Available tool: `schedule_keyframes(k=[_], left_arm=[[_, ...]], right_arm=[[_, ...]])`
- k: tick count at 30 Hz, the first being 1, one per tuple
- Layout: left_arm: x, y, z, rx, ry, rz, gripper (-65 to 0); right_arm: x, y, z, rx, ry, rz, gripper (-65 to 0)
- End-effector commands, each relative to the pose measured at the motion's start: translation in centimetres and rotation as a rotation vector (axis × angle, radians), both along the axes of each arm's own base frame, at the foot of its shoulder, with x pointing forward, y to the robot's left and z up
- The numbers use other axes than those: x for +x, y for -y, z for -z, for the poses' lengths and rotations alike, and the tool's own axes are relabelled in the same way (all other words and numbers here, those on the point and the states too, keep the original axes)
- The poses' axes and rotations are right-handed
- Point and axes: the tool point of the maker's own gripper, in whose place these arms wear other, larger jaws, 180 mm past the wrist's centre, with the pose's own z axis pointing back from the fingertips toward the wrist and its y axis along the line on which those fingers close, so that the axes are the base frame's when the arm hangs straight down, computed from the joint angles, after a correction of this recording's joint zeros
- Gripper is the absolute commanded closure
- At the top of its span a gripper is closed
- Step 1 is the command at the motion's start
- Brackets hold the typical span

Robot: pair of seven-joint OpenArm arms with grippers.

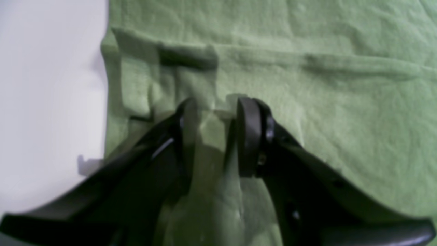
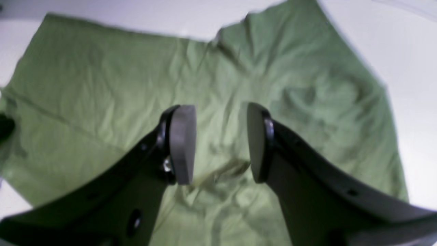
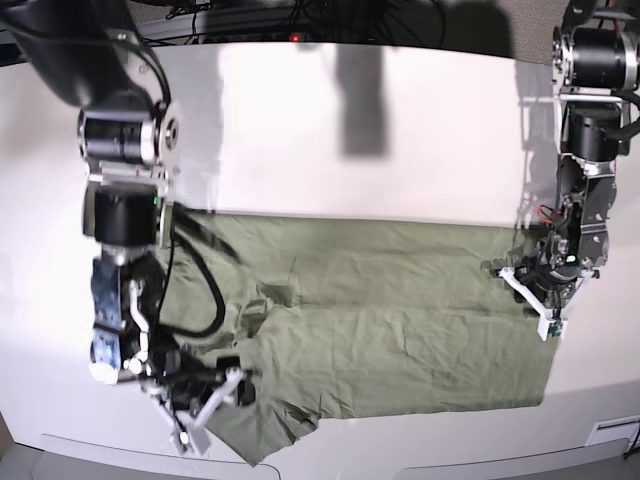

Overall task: Fold the T-shirt properly
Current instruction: 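Pull the folded edge back toward the robot with both grippers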

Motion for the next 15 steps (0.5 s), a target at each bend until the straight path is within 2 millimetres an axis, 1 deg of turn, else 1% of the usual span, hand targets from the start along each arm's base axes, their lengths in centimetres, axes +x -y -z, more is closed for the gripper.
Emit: schedule_keyframes(k=[1,5,8,13,15], left_arm=[[1.3,-0.6,-1.8,0.010,0.064,-0.006,-18.9],[-0.2,-0.6,-0.4,0.010,0.072,-0.003,-18.9],[-1.5,-0.6,0.9,0.011,0.049,-0.002,-18.9],[-2.8,-0.6,2.1,0.010,0.021,-0.002,-18.9],[-3.1,-0.6,2.3,0.010,0.016,-0.002,-18.9]], right_arm=[[0.9,0.1,-2.3,0.008,0.077,0.001,-25.0],[-1.4,0.8,1.6,-0.047,0.038,0.012,-25.0],[-3.1,1.9,4.4,-0.076,-0.008,0.044,-25.0],[-5.8,4.5,7.7,-0.118,-0.076,0.073,-25.0],[-6.5,5.7,8.5,-0.127,-0.071,0.086,-25.0]])
